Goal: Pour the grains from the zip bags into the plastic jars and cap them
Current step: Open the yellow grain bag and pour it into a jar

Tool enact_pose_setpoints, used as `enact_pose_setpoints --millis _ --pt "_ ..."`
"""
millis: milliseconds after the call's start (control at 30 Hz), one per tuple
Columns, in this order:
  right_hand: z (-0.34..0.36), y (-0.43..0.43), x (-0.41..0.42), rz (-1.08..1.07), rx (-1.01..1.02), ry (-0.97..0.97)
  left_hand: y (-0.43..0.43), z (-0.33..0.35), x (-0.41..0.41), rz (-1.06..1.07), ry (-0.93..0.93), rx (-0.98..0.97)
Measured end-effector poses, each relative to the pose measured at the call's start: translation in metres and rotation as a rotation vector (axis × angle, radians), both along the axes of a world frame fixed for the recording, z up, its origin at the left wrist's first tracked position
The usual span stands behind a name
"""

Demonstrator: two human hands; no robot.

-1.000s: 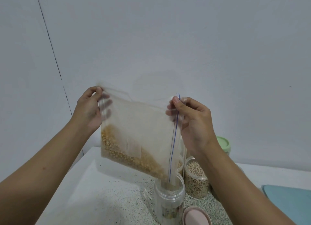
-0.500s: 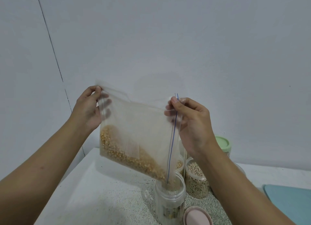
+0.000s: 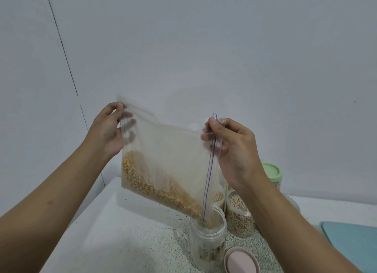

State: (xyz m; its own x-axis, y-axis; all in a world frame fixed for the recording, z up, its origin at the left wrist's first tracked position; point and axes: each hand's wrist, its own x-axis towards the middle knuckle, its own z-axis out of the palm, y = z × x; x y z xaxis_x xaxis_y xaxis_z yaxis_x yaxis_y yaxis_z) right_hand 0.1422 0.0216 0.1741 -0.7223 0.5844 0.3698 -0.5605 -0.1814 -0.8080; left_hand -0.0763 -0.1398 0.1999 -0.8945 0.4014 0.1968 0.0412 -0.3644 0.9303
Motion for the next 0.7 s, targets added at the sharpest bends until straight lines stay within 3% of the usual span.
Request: enact_pose_setpoints --millis 700 --pt "-0.0042 0.0 0.0064 -0.004 -0.008 -0.038 0.0006 0.0015 0.0082 -0.026 0.003 -0.015"
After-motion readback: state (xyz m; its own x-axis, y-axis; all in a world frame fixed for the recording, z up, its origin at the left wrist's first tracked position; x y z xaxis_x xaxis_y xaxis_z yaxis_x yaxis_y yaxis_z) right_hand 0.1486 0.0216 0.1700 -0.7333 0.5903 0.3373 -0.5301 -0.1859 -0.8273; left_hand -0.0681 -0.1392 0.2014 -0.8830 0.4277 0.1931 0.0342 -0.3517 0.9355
